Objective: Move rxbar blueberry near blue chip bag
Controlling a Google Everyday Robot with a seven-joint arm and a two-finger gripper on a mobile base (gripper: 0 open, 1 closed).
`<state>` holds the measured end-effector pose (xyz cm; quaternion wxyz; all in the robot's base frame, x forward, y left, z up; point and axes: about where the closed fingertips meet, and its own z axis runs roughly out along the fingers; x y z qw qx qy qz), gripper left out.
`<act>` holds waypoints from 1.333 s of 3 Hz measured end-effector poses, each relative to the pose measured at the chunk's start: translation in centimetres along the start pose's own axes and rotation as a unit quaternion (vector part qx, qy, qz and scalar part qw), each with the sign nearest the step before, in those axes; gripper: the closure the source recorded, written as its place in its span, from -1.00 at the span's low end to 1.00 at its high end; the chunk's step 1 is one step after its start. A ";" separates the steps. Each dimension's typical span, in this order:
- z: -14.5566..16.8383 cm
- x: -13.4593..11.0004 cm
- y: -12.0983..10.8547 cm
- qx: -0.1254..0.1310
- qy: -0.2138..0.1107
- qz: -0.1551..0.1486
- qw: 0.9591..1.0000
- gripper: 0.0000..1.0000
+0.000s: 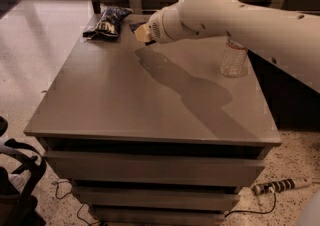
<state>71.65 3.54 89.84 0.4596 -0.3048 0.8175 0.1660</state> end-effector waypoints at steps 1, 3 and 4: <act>1.3 -1.9 -1.5 0.020 0.001 0.031 0.999 1.00; 6.4 -4.0 -4.2 0.030 -0.016 0.091 0.995 1.00; 8.5 -4.5 -4.7 0.048 -0.007 0.101 0.994 1.00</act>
Offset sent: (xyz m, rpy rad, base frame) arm 0.1039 0.0136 -0.0004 0.1659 0.0725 -0.1603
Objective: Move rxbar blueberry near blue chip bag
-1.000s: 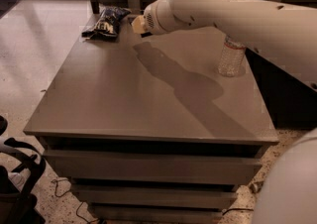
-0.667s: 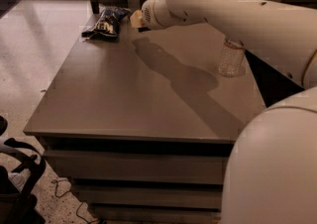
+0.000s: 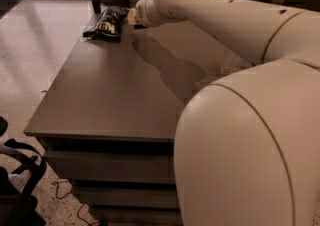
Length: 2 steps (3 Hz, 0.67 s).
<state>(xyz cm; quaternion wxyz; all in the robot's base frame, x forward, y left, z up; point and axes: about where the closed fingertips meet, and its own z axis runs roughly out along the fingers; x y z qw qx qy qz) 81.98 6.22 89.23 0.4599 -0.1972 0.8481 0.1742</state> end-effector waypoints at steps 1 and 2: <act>1.8 -0.5 0.3 0.013 0.008 0.000 1.000 1.00; 3.6 -0.6 0.7 0.026 0.020 -0.006 0.999 1.00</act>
Offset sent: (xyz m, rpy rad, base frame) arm 0.0401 0.0361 -0.0187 -0.0980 0.0297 -0.0545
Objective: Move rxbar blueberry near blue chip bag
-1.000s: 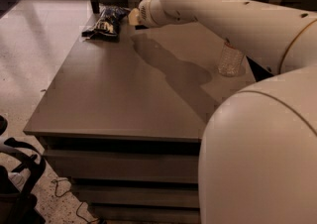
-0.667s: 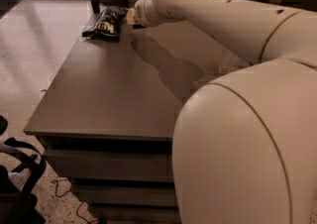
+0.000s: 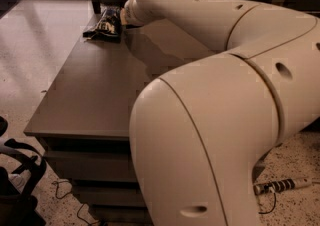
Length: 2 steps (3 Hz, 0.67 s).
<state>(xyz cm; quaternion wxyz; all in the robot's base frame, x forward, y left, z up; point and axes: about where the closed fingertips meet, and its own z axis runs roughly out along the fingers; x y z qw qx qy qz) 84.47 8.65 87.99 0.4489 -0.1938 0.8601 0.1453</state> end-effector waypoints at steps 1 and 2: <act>2.1 0.3 0.0 0.005 0.007 0.003 1.000 1.00; 2.3 0.4 0.2 0.004 0.009 0.002 1.000 0.66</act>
Offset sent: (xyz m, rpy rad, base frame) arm 0.0116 0.0077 -0.0121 -0.0068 0.0116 -0.0092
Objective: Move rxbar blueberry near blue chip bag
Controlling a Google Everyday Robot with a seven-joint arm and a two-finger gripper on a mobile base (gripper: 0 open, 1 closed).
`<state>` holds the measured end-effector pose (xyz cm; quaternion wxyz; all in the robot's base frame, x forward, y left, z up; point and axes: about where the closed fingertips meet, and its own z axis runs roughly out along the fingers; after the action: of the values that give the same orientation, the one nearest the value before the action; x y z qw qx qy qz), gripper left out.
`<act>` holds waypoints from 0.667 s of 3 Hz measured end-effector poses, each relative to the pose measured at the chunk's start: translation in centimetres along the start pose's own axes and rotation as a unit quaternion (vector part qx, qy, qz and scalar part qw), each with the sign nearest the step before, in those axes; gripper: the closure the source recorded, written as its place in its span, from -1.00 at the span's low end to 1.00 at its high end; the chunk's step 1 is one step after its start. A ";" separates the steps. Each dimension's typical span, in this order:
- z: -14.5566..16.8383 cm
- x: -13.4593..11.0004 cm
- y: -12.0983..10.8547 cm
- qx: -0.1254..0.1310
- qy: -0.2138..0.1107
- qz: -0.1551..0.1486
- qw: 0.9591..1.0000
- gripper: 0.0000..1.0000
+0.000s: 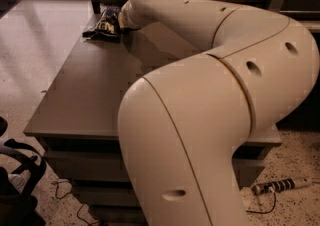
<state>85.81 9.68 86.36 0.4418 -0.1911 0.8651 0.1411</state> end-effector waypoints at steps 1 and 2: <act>0.2 0.1 0.1 -0.001 0.001 0.000 1.000 0.16; 0.3 0.2 0.3 -0.002 0.003 -0.001 1.000 -0.30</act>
Offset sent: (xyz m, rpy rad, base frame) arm -0.0001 0.0013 -0.0015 -0.0006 0.0019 0.0016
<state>85.78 9.99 86.01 0.4394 -0.1927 0.8658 0.1417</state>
